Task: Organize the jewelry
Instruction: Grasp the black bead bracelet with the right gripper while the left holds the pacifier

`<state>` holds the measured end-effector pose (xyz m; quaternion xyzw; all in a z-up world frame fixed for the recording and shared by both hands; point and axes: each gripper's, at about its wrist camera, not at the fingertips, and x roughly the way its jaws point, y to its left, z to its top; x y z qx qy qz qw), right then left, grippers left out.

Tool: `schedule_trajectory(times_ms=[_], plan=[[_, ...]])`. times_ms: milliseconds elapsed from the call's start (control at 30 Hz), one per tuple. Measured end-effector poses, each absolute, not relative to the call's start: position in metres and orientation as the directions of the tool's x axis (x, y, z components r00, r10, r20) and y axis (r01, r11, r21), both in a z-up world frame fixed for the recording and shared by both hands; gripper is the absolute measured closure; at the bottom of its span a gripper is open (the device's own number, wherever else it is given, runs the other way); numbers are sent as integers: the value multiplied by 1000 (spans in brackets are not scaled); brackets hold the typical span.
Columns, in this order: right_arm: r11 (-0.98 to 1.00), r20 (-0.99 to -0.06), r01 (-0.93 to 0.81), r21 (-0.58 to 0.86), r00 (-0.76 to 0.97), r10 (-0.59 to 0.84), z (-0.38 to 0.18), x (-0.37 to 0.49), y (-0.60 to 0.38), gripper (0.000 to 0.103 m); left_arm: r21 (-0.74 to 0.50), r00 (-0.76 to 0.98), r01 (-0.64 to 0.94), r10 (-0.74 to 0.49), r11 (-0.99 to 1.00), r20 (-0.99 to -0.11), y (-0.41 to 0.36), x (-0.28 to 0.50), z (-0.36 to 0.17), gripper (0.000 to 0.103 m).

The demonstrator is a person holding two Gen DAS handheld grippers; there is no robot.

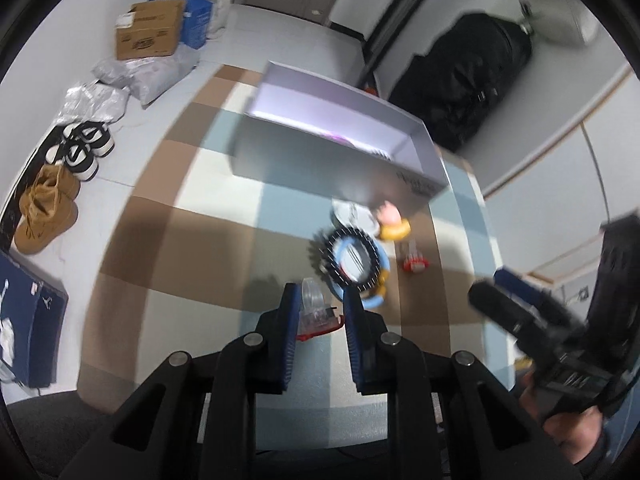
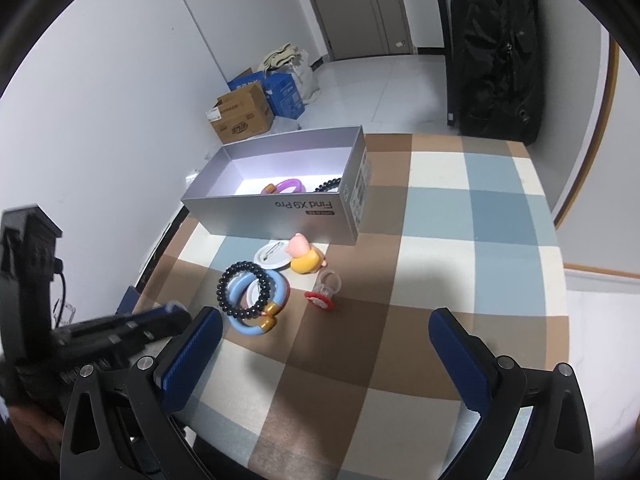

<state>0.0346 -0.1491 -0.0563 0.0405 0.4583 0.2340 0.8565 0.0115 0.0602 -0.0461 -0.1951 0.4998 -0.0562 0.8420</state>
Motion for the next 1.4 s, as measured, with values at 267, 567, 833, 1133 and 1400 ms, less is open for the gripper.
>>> schedule_trajectory(times_ms=[267,567,833,1133,1400], plan=[[866,-770,-445,227,462,440,-60,34,-115,0,-457,525,-154,-320,876,-789,76,17,-42,86],[813,-781,-554,178,423,460,-72,39,-73,15,-501,527,-166,-353,850,-773,92,20,-42,86],[784,-805,-613,95,416,423,-86,42,-43,26,-535,524,-183,-379,825,-763,102,22,-44,86],[765,-817,-644,-12,447,364,-95,39,-29,48,-540,522,-192,-381,819,-763,104,24,-44,86],[769,-808,-639,-2,454,375,-89,40,-33,58,-530,522,-200,-369,824,-769,103,23,-44,86]])
